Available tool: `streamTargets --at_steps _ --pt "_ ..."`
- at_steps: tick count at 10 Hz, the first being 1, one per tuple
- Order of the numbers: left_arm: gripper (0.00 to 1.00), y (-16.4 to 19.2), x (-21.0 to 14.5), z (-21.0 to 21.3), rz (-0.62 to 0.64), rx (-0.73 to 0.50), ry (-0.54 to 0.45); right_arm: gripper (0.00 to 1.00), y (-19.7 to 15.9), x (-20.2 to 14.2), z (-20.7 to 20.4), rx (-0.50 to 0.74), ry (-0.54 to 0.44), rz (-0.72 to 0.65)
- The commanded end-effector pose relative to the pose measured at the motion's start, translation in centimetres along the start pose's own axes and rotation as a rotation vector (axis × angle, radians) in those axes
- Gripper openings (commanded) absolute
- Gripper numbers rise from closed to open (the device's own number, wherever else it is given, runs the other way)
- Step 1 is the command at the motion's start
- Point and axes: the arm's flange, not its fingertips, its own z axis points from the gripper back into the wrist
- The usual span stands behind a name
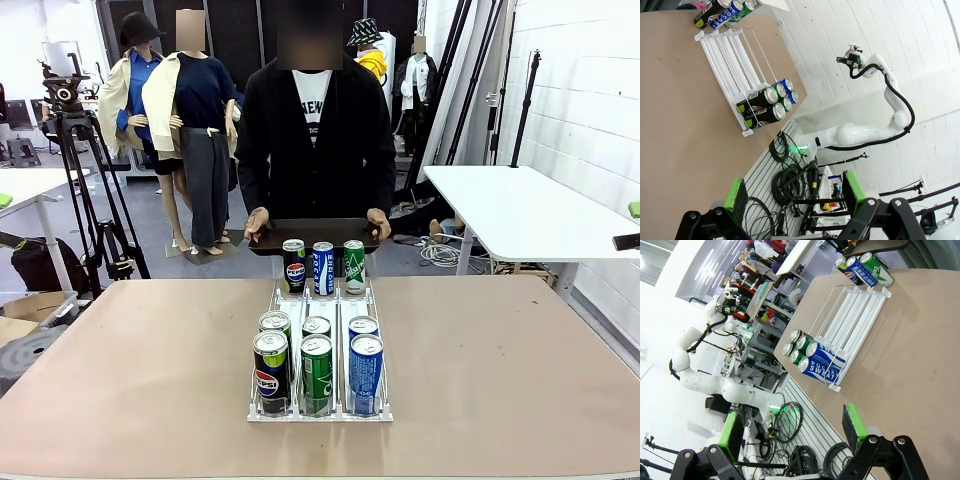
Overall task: Retrieve and hand over the desired beverage to the person.
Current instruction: Pick up a can of the same type that the person held from the Automatic Can Dispenser.
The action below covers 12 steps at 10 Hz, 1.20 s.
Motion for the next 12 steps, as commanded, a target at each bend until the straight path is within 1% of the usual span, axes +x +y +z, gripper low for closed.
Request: streamTargets --at_steps 1,2,4,6,7,9,10,12 --pt "1.00 -0.9 0.8 -1.0 -0.003 0.003 -0.024 1.00 0.1 -0.2 -0.3 -0.015 -0.009 0.005" --pt "1.00 -1.7 1.0 -1.9 -0.001 0.020 -0.043 1.00 0.1 -0.2 -0.3 -0.015 -0.009 0.005" --pt "1.00 -3.1 0.6 -3.5 -0.004 0.017 -0.104 1.00 0.1 -0.2 -0.3 -0.015 -0.009 0.005" --pt "1.00 -5.1 0.4 -5.8 -0.044 0.030 -0.103 1.00 0.1 -0.2 -0.3 -0.015 -0.009 0.005" --pt "1.00 -7.2 0.7 -6.8 -0.059 0.060 -0.100 1.00 0.1 -0.2 -0.3 -0.015 -0.009 0.005" --pt "1.00 -10.8 2.1 -8.6 -0.082 0.135 -0.081 1.00 0.1 -0.2 -0.3 -0.015 -0.009 0.005" --pt "1.00 -12.1 2.6 -10.2 -0.093 0.170 -0.056 1.00 0.1 -0.2 -0.3 -0.015 -0.009 0.005" --pt "1.00 -13.6 4.0 -13.9 -0.095 0.224 0.011 1.00 0.1 -0.2 -0.3 -0.015 -0.009 0.005"
